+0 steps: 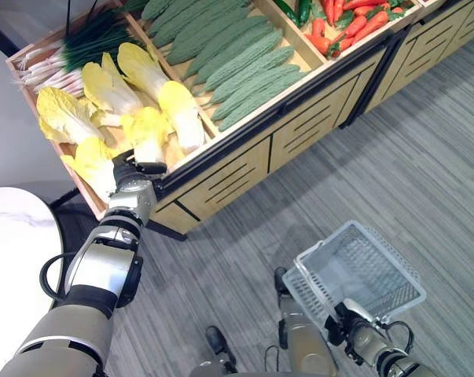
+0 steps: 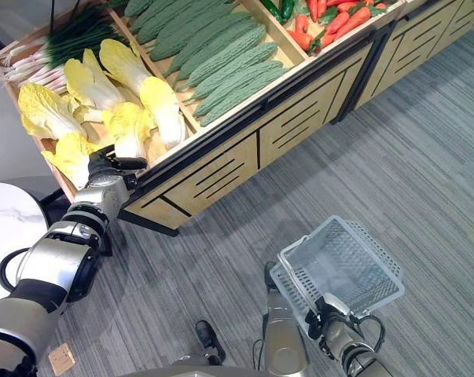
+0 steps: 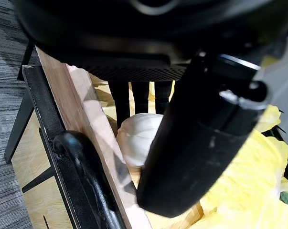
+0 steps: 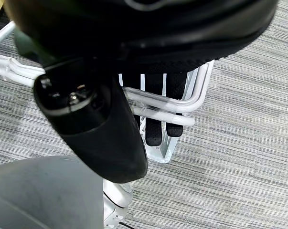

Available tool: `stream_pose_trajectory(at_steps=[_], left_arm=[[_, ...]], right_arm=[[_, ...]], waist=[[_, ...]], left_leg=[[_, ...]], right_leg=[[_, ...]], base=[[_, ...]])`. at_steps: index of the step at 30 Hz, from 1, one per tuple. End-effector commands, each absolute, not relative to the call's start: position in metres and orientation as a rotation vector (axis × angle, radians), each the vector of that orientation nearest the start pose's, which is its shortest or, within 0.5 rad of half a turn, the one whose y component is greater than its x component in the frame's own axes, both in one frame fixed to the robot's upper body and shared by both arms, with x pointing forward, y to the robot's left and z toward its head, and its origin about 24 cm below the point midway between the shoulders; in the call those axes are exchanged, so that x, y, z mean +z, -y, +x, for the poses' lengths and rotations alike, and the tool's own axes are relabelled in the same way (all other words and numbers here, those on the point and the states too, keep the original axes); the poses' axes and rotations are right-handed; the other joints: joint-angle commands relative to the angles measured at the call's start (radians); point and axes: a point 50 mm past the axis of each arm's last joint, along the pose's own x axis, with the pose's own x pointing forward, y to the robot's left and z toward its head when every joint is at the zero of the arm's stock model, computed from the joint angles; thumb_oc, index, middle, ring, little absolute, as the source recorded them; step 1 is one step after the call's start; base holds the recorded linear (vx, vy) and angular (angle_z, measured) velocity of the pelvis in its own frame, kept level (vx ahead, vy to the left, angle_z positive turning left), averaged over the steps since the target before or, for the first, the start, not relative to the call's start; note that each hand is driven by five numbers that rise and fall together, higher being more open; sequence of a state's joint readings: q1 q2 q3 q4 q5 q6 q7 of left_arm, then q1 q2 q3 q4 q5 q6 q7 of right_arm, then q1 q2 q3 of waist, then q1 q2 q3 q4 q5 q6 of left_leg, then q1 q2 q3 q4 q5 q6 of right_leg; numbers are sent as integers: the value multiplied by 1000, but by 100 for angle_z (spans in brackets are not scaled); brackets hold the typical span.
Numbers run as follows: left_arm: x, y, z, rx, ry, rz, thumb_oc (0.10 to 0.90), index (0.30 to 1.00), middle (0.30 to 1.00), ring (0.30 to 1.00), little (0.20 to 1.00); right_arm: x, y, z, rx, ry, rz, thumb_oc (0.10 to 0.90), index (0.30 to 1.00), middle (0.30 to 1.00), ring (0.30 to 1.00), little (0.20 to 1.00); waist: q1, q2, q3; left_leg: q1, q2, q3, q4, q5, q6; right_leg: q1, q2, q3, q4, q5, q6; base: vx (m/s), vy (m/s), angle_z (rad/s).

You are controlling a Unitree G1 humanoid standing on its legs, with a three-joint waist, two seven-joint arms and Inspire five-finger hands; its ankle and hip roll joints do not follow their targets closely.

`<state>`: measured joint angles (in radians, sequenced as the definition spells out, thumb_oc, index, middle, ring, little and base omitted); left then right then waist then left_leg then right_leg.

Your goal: Get the vegetables into the basket

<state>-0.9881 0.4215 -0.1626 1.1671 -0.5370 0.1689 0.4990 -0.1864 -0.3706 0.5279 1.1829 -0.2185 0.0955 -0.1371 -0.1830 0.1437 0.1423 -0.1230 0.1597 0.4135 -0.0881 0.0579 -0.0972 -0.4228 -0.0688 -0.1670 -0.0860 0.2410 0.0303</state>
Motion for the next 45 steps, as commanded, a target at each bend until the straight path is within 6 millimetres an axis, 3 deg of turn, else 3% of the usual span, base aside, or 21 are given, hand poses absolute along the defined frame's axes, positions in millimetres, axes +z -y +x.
stream_pose_trajectory(at_steps=[1,10,12,17,18,23,29,45], left_arm=[[138,-262,397,659,-264,16,400,300,300,300,300],[143,-251,401,631,-227,18,400,300,300,300,300],[157,-242,406,591,-144,4,400,300,300,300,300],[161,-229,407,527,-62,-76,400,300,300,300,300],[167,-219,406,481,-4,-86,400,300,300,300,300],[167,-215,399,418,73,-83,400,300,300,300,300],[177,-204,385,346,205,-113,400,300,300,300,300],[153,-178,321,63,317,-132,400,300,300,300,300]], right_arm=[[-148,239,135,299,-1128,-937,400,300,300,300,300],[-148,237,134,306,-1130,-920,400,300,300,300,300],[-147,238,136,301,-1126,-919,400,300,300,300,300],[-144,246,139,267,-1132,-917,400,300,300,300,300],[-144,248,140,259,-1138,-916,400,300,300,300,300],[-143,254,138,237,-1168,-907,400,300,300,300,300],[-146,253,133,228,-1196,-874,400,300,300,300,300],[-148,258,122,193,-1254,-796,400,300,300,300,300]], waist=[[-18,-32,6],[-18,-29,9],[-13,-30,12],[1,-35,13],[9,-39,10],[30,-50,-15],[53,-75,-53],[103,-141,-116]], left_leg=[[-3,47,-66,1,77,-100],[9,40,-70,1,69,-97],[26,35,-77,1,62,-94],[65,27,-93,1,47,-87],[83,24,-102,1,38,-82],[126,18,-113,1,20,-73],[148,7,-138,1,11,-62],[243,-23,-174,1,-47,-25]], right_leg=[[79,-18,-12,-1,-83,108],[91,-23,-15,-1,-83,107],[109,-25,-18,-1,-87,107],[153,-31,-29,-1,-92,107],[178,-34,-36,-1,-95,107],[239,-36,-59,-1,-108,107],[281,-41,-79,-1,-114,109],[414,-69,-122,13,-141,120]], base=[[0,0,0],[0,0,0],[0,0,0],[11,3,2],[17,-10,13],[11,7,25],[2,20,19],[3,41,10]])
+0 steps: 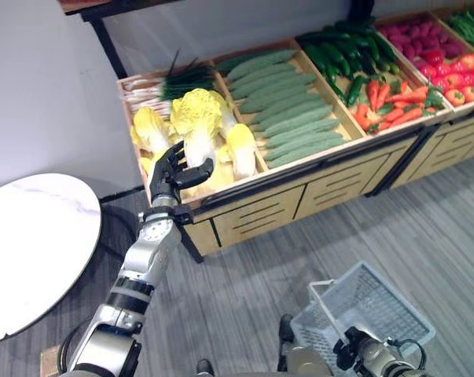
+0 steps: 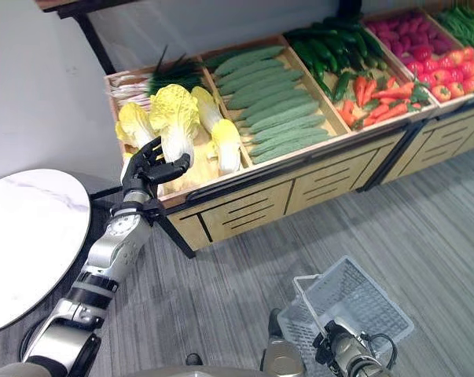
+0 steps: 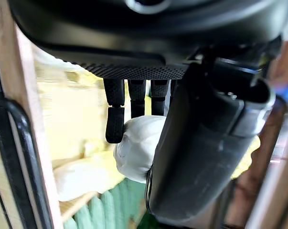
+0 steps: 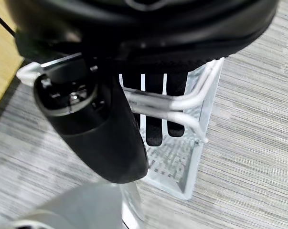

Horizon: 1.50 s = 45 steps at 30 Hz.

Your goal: Get the vegetables into the basket

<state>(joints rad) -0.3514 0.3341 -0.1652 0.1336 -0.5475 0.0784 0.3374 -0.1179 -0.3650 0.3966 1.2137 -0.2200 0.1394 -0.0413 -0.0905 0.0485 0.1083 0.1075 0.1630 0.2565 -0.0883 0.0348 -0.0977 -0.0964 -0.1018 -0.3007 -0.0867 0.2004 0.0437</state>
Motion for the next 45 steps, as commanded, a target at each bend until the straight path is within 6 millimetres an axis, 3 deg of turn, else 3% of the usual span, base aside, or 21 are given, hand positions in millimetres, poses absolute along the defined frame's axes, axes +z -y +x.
stream_pose_trajectory(at_steps=[1,16,28,38,45], left_arm=[[153,-176,317,45,323,-142,400,300,300,300,300],[156,-177,286,-5,392,-118,400,300,300,300,300],[158,-170,284,-41,396,-98,400,300,300,300,300],[166,-159,290,-87,417,-90,400,300,300,300,300],[172,-149,296,-116,440,-83,400,300,300,300,300]], right_arm=[[-148,258,122,188,-1256,-789,400,300,300,300,300],[-155,248,109,178,-1291,-702,400,300,300,300,300],[-152,257,109,117,-1282,-694,400,300,300,300,300],[-152,265,97,4,-1293,-623,400,300,300,300,300],[-152,265,93,-54,-1279,-572,400,300,300,300,300]], waist=[[13,-48,-83],[33,-69,-85],[20,-78,-75],[-45,-83,-50],[-113,-89,-8]], left_leg=[[16,-29,-18,1,-27,-22],[53,-82,-32,6,-69,22],[56,-117,-17,49,-106,48],[49,-157,43,79,-145,78],[81,-186,142,25,-144,92]], right_leg=[[93,-39,9,15,-101,107],[114,-85,17,52,-98,127],[108,-112,44,70,-87,142],[51,-135,119,89,-42,171],[-42,-149,197,107,62,218]], base=[[-1,38,11],[2,65,2],[7,50,-4],[-12,87,-23],[-38,91,-50]])
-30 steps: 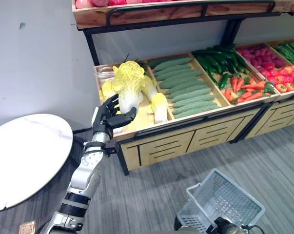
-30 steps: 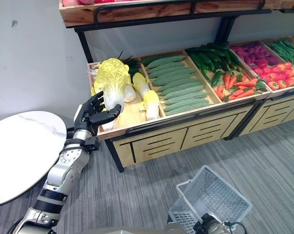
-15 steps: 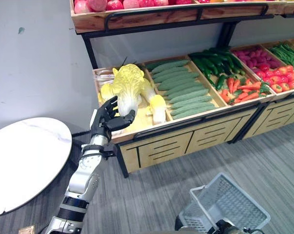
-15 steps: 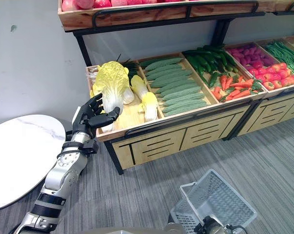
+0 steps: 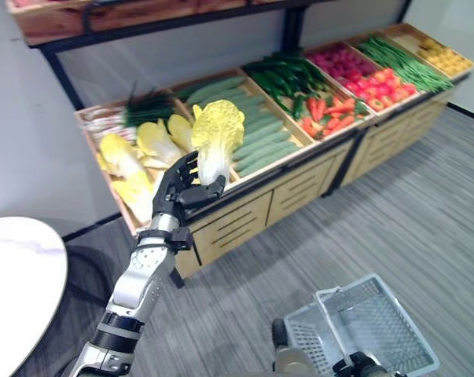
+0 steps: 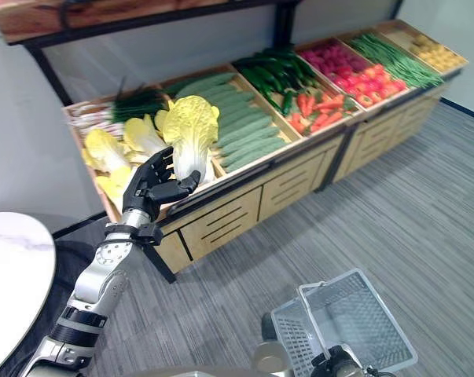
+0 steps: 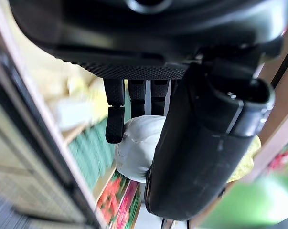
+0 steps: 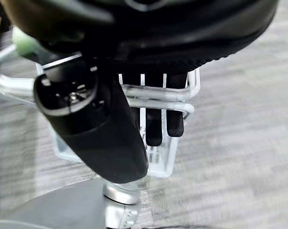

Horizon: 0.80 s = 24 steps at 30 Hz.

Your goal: Get the vegetables into the basket

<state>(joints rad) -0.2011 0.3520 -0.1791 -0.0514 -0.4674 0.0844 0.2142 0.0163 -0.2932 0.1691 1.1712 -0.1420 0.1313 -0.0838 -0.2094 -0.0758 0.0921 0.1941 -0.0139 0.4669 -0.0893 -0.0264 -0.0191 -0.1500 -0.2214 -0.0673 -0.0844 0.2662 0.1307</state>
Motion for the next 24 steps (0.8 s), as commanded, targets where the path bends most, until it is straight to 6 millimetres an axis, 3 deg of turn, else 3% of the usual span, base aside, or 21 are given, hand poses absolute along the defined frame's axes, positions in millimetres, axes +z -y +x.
stream_pose_trajectory(at_steps=[1,4,5,6,8,9,12,13,17,24], left_arm=[[172,-149,297,-113,439,-87,400,300,300,300,300],[172,-149,298,-106,432,-82,400,300,300,300,300],[174,-152,298,-95,440,-75,400,300,300,300,300],[174,-152,298,-95,440,-75,400,300,300,300,300],[175,-163,295,-57,447,-35,400,300,300,300,300],[173,-167,293,-41,441,-24,400,300,300,300,300],[172,-171,290,-30,441,-19,400,300,300,300,300],[171,-168,290,-40,440,-24,400,300,300,300,300],[171,-163,291,-52,437,-41,400,300,300,300,300],[171,-159,292,-49,436,-68,400,300,300,300,300]], right_arm=[[-152,263,93,-57,-1276,-563,400,300,300,300,300],[-152,261,95,-60,-1264,-555,400,300,300,300,300],[-153,258,96,-49,-1261,-561,400,300,300,300,300],[-153,258,96,-49,-1261,-561,400,300,300,300,300],[-152,257,100,-19,-1257,-588,400,300,300,300,300],[-152,257,102,-8,-1252,-596,400,300,300,300,300],[-151,258,102,1,-1254,-609,400,300,300,300,300],[-151,259,103,-3,-1250,-613,400,300,300,300,300],[-151,260,102,-23,-1253,-610,400,300,300,300,300],[-149,266,101,-45,-1251,-619,400,300,300,300,300]], waist=[[1,32,14],[-1,42,33],[31,55,46],[26,56,48],[64,66,47],[73,63,44],[69,61,44],[57,58,41],[55,61,26],[45,78,17]], left_leg=[[-4,-12,-53,17,-74,13],[2,3,-18,10,-72,12],[-5,13,37,14,-63,13],[-5,14,32,14,-63,13],[6,20,91,16,-77,18],[11,18,111,22,-82,20],[26,15,119,35,-98,21],[28,19,107,45,-108,15],[25,39,109,67,-111,-3],[20,92,122,107,-98,-37]], right_leg=[[-5,-30,-31,111,6,131],[-26,-45,-88,160,-4,131],[-19,-101,-282,208,-48,105],[-16,-102,-288,211,-52,105],[12,-145,-473,289,-87,100],[12,-147,-518,315,-85,99],[-7,-157,-523,332,-65,107],[0,-141,-493,284,-71,107],[50,-91,-488,194,-86,88],[70,-39,-485,171,-143,54]], base=[[-11,38,-45],[-68,39,-61],[-121,59,-56],[-60,122,-89],[0,110,-107],[-33,44,-99],[87,-58,-83],[154,-138,-39],[61,-120,3],[74,-112,-7]])
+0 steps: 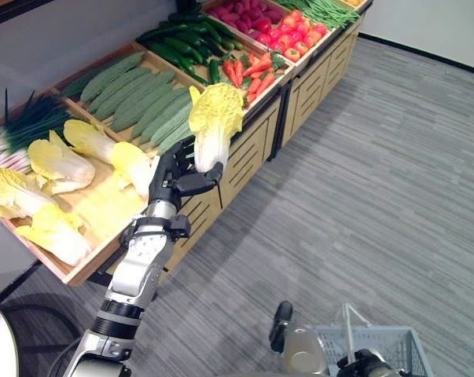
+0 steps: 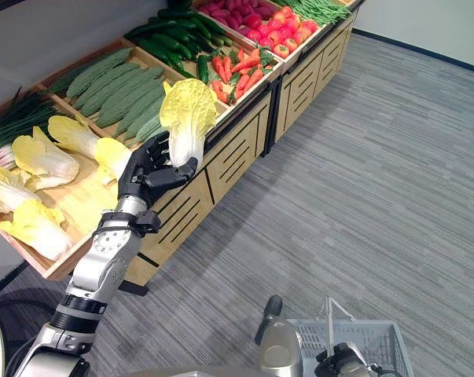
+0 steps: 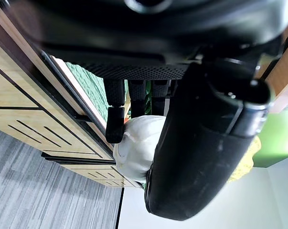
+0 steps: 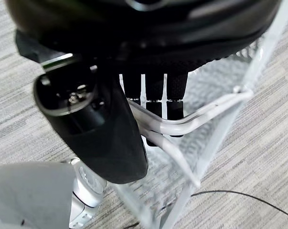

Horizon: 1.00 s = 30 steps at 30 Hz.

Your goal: Get the vegetables into the basket

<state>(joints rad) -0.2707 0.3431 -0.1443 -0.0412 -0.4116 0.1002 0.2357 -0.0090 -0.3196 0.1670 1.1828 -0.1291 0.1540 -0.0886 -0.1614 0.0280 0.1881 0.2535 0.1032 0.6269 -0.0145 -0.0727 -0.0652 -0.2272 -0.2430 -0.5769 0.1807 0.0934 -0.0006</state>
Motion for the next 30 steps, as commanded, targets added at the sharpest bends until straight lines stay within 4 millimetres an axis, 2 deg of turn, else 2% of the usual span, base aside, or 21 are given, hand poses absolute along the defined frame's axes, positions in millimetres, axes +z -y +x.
stream_pose_trajectory(at_steps=[1,5,7,9,10,11,12,13,14,15,16,17,19,20,21,24,30], left_arm=[[171,-159,292,-50,436,-72,400,300,300,300,300],[170,-159,290,-51,438,-78,400,300,300,300,300],[171,-158,290,-57,442,-89,400,300,300,300,300],[171,-159,290,-56,443,-91,400,300,300,300,300],[172,-159,290,-58,448,-96,400,300,300,300,300],[173,-159,289,-53,456,-100,400,300,300,300,300],[173,-163,289,-32,459,-94,400,300,300,300,300],[172,-164,289,-25,457,-95,400,300,300,300,300],[172,-165,289,-21,457,-92,400,300,300,300,300],[172,-167,288,-16,461,-81,400,300,300,300,300],[170,-169,286,-10,459,-81,400,300,300,300,300],[171,-169,286,-10,460,-81,400,300,300,300,300],[169,-173,285,7,457,-82,400,300,300,300,300],[166,-176,286,30,444,-54,400,300,300,300,300],[168,-181,284,27,453,-61,400,300,300,300,300],[169,-177,282,0,456,-46,400,300,300,300,300],[178,-174,283,-21,488,1,400,300,300,300,300]], right_arm=[[-149,266,102,-46,-1250,-620,400,300,300,300,300],[-148,271,102,-55,-1252,-634,400,300,300,300,300],[-146,275,104,-63,-1247,-643,400,300,300,300,300],[-144,276,108,-64,-1237,-651,400,300,300,300,300],[-144,276,111,-59,-1225,-653,400,300,300,300,300],[-142,276,116,-54,-1209,-662,400,300,300,300,300],[-140,274,123,-26,-1191,-684,400,300,300,300,300],[-140,275,125,-23,-1187,-691,400,300,300,300,300],[-139,276,125,-23,-1188,-695,400,300,300,300,300],[-138,278,126,-26,-1189,-700,400,300,300,300,300],[-137,278,128,-19,-1183,-710,400,300,300,300,300],[-137,278,128,-19,-1183,-710,400,300,300,300,300],[-136,276,134,-2,-1166,-729,400,300,300,300,300],[-136,278,133,2,-1174,-741,400,300,300,300,300],[-135,274,139,14,-1157,-734,400,300,300,300,300],[-137,271,136,9,-1164,-709,400,300,300,300,300],[-139,263,138,-32,-1158,-636,400,300,300,300,300]], waist=[[-4,-23,-78],[-5,-10,-76],[2,-10,-66],[19,-15,-53],[35,-30,-39],[52,-37,-27],[75,-61,-25],[84,-64,-21],[89,-69,-22],[96,-78,-26],[120,-74,-26],[120,-75,-27],[152,-64,-23],[155,-56,-17],[154,-54,-17],[143,-47,-16],[118,-71,-15]], left_leg=[[-41,-20,-36,34,-48,4],[-50,10,-38,58,-13,-29],[-89,46,-55,145,23,-63],[-144,100,-97,267,105,-115],[-183,106,-129,324,153,-115],[-219,86,-217,354,158,-113],[-278,10,-378,308,93,-66],[-293,6,-426,266,65,-57],[-305,19,-445,213,53,-54],[-332,34,-474,147,60,-58],[-360,29,-570,80,85,-65],[-362,27,-569,76,92,-64],[-396,6,-738,40,123,-72],[-395,5,-764,49,122,-74],[-371,-1,-778,54,88,-64],[-347,-26,-722,34,82,-39],[-303,-96,-626,-23,76,15]], right_leg=[[147,-12,27,-96,26,182],[143,22,38,-103,1,164],[145,48,49,-111,-22,145],[162,88,61,-139,-43,120],[166,96,50,-151,-33,97],[168,105,72,-156,-36,89],[158,93,131,-167,-32,98],[162,94,162,-172,-32,109],[165,89,182,-181,-31,122],[165,79,212,-195,-27,136],[178,85,261,-211,-29,144],[175,83,261,-211,-25,144],[181,92,345,-213,-34,147],[188,86,376,-198,-43,148],[182,84,418,-179,-53,149],[173,54,453,-171,-44,165],[126,-3,549,-162,-5,204]], base=[[56,-109,-8],[64,-120,-9],[60,-161,-7],[30,-186,-22],[-34,-126,-23],[-18,13,-82],[110,122,-100],[163,176,-110],[185,193,-101],[284,270,-114],[229,219,-129],[264,201,-96],[208,187,-94],[188,219,-130],[141,216,-150],[75,298,-106],[32,254,-52]])
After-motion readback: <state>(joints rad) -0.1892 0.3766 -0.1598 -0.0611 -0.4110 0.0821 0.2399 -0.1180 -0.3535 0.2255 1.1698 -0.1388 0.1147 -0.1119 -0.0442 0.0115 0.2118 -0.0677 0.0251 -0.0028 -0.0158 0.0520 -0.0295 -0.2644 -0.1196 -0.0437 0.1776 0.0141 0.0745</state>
